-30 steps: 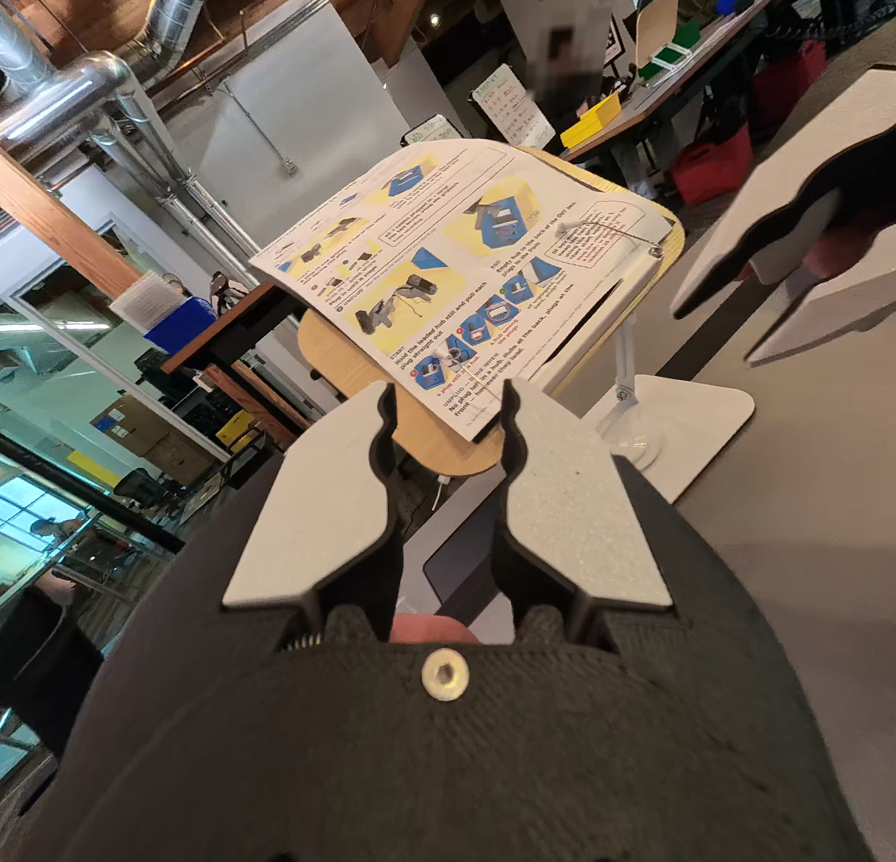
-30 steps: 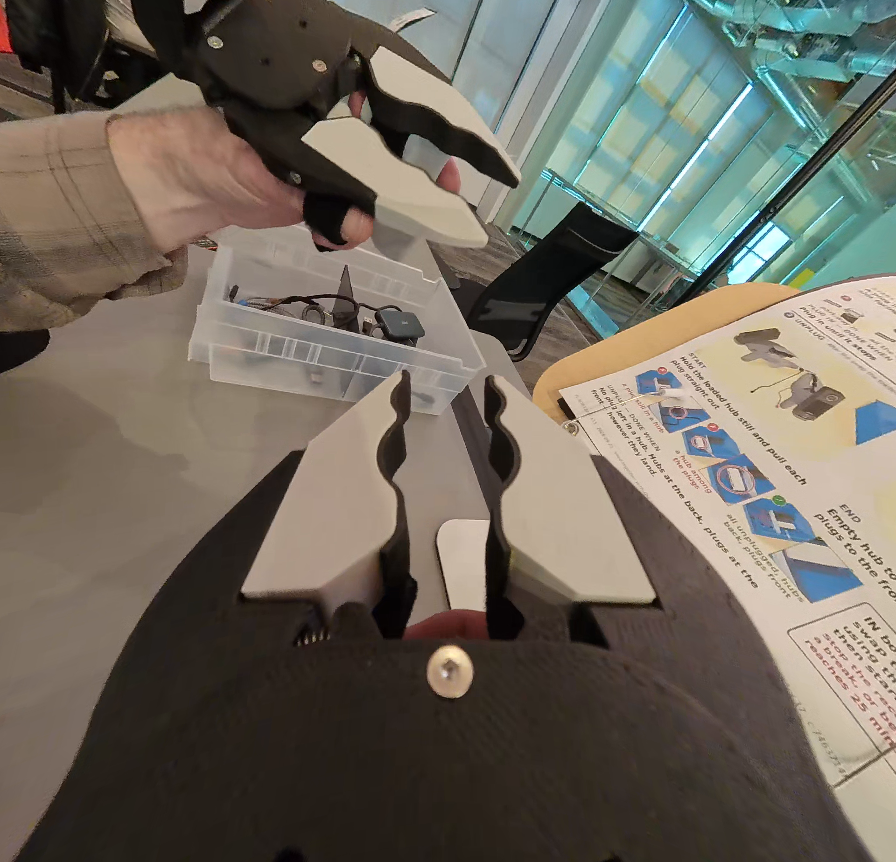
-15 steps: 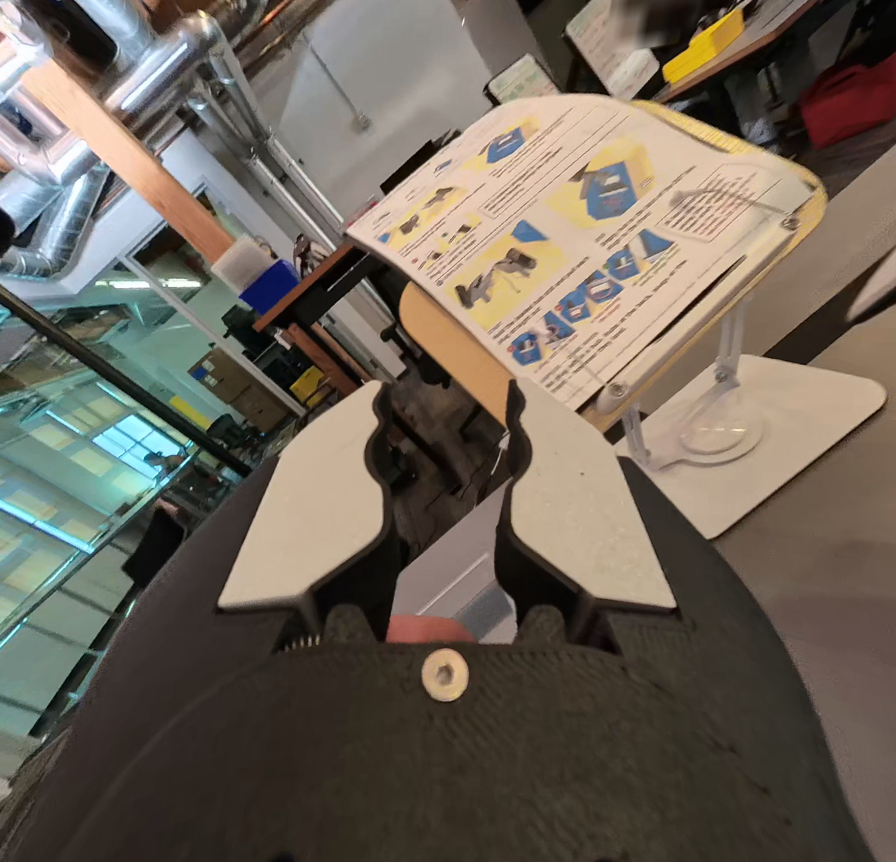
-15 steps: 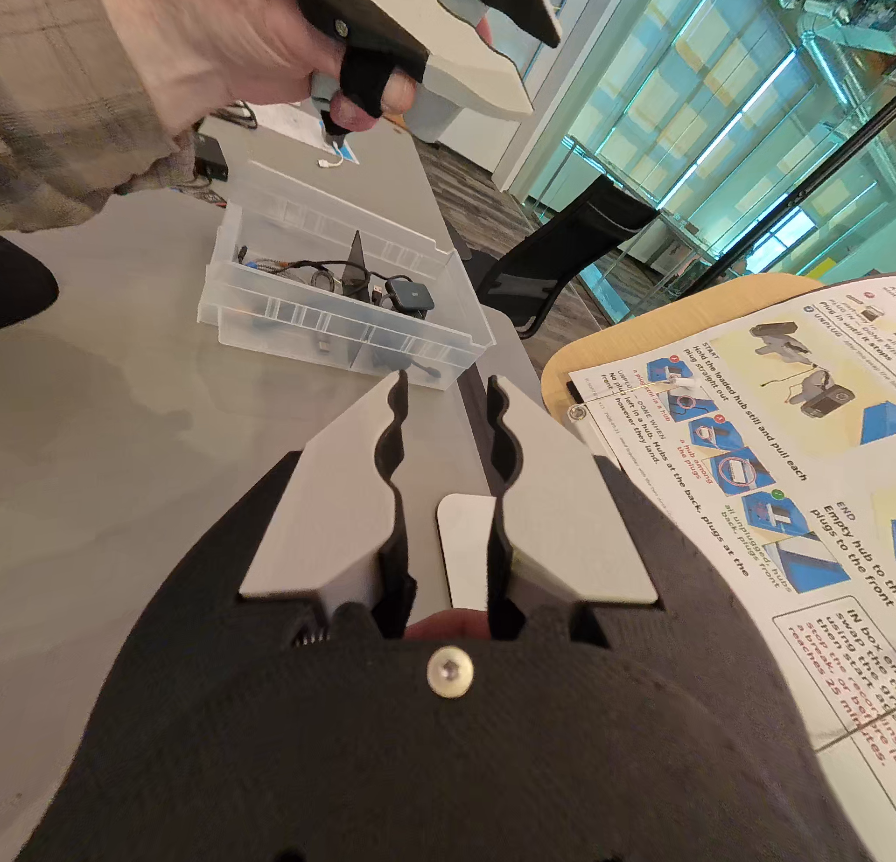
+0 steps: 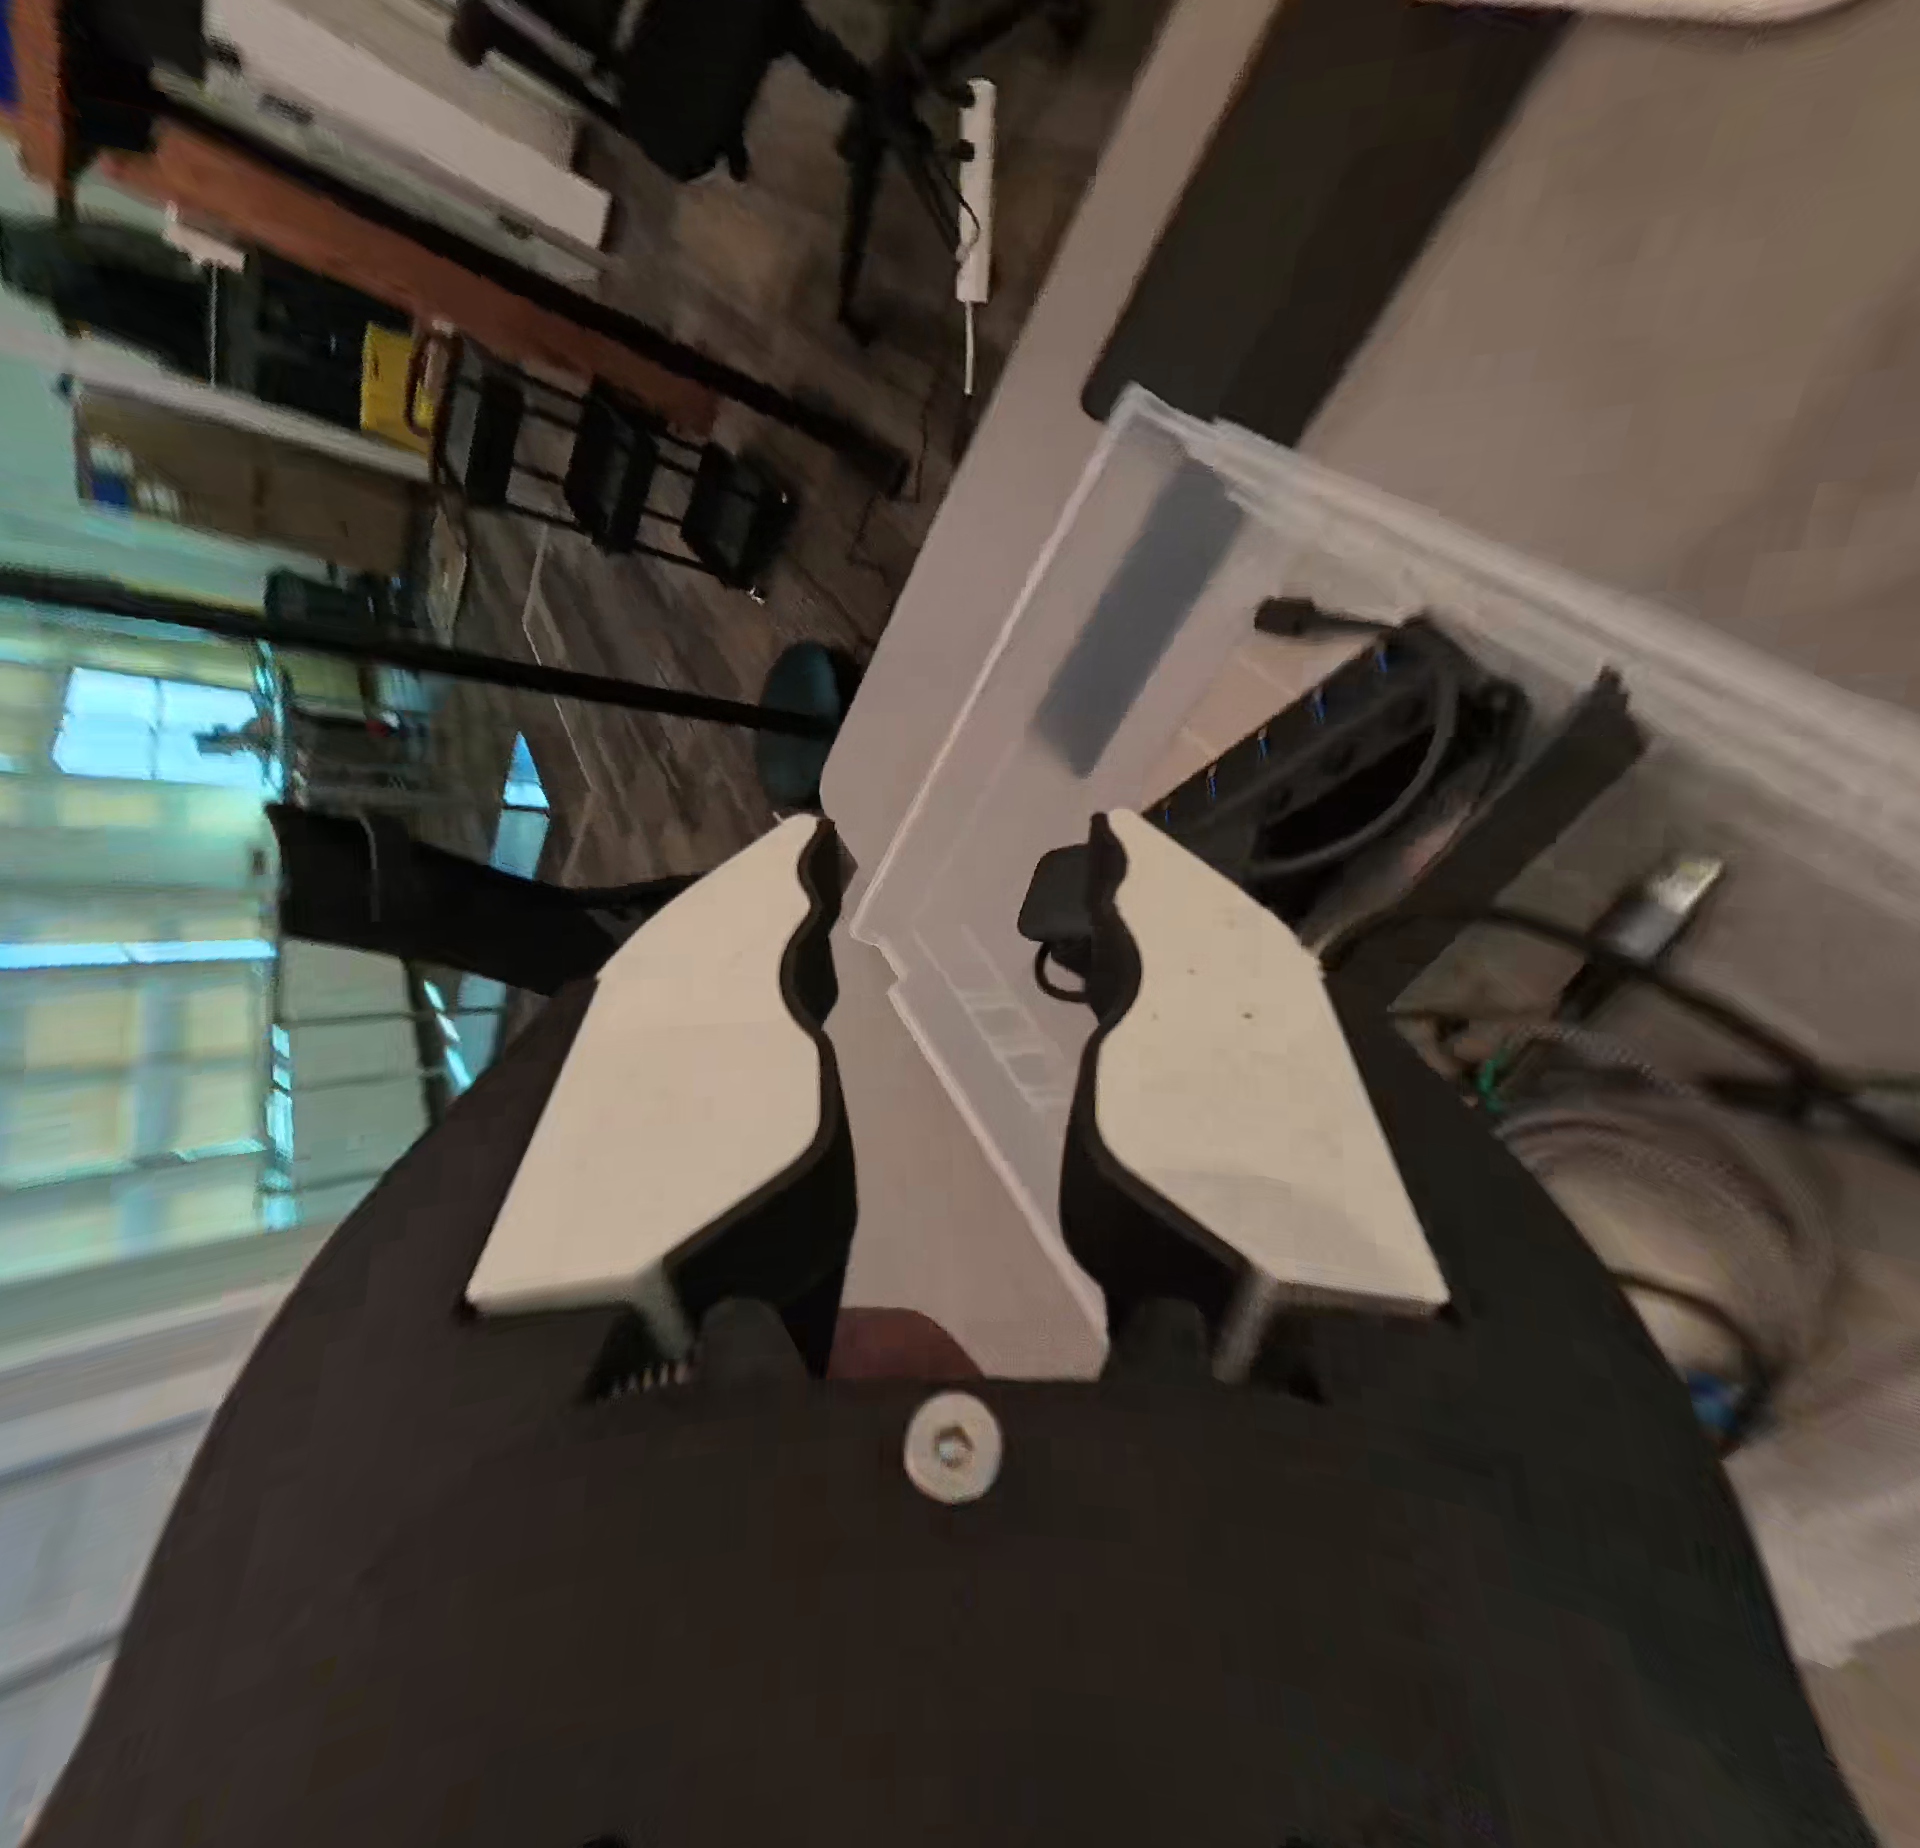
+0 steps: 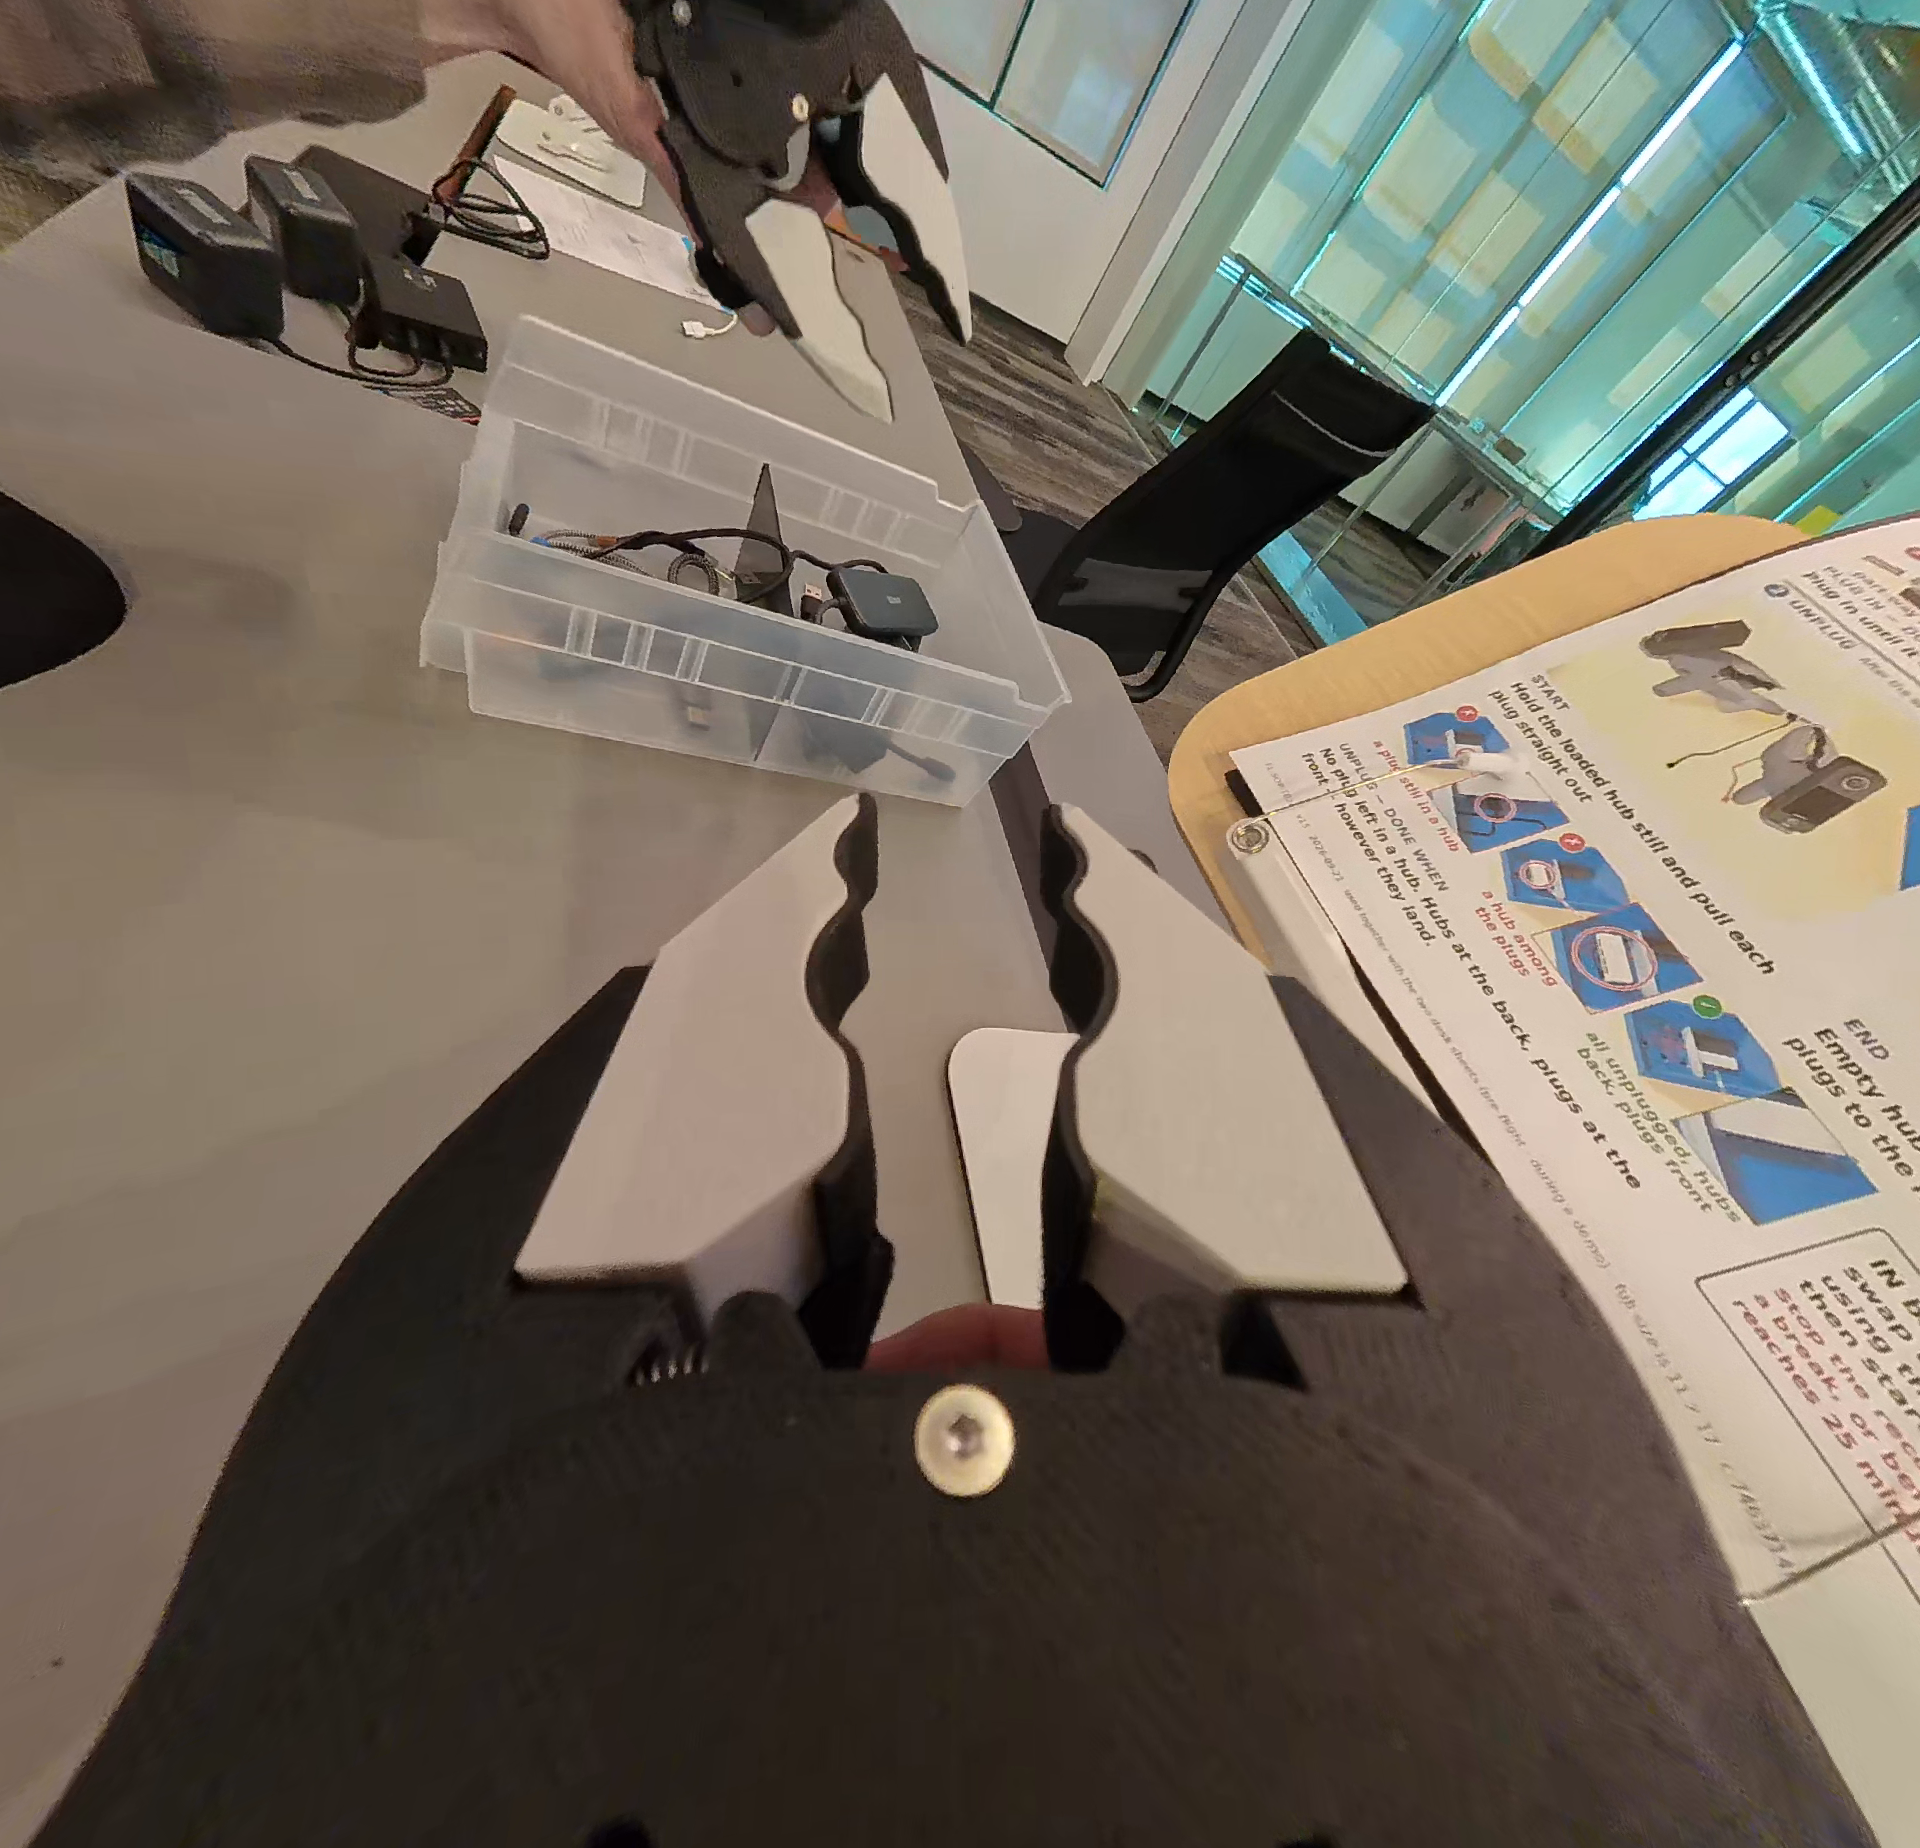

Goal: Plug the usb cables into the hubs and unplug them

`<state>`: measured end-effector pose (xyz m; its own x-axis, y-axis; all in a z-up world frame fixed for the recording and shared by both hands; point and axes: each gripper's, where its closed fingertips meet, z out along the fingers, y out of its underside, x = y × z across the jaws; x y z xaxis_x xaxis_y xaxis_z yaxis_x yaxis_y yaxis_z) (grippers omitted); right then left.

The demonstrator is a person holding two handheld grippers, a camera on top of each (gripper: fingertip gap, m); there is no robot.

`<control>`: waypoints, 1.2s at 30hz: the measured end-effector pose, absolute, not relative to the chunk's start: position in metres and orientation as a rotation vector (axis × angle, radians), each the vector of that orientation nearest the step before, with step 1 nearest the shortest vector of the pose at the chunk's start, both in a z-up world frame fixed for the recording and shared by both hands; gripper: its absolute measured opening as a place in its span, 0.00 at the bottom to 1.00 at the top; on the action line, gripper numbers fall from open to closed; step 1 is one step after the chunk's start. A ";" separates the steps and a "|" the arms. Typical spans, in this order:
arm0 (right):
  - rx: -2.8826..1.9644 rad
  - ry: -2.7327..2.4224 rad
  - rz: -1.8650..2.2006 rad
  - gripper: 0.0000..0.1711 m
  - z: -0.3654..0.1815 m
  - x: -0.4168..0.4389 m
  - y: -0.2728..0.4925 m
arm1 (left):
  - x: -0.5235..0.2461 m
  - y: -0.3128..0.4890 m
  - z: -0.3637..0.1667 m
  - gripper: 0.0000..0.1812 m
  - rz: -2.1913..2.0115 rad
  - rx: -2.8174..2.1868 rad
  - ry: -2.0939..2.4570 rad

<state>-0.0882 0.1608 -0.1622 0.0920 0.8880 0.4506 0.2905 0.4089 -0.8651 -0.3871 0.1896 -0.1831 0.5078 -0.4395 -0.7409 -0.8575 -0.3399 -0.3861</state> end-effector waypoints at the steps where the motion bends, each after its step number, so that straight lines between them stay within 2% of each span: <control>1: -1.123 -1.462 0.619 0.17 -0.164 -0.089 0.162 | -0.392 0.191 -0.192 0.26 0.724 -1.961 1.140; 8: -1.148 -1.479 0.618 0.17 -0.175 -0.092 0.165 | -0.416 0.202 -0.253 0.29 0.845 -1.957 1.592; 16: -1.179 -1.480 0.607 0.17 -0.182 -0.090 0.172 | -0.433 0.208 -0.301 0.23 0.830 -1.927 1.944; 36: -1.230 -1.502 0.593 0.17 -0.199 -0.090 0.180 | -0.434 0.206 -0.304 0.21 0.664 -1.930 2.059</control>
<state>-0.0896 0.1802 -0.1993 0.0870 0.9089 0.4079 0.3853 0.3469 -0.8551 -0.4340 0.2063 -0.3035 -0.0976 -0.8769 -0.4707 -0.9867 0.0234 0.1611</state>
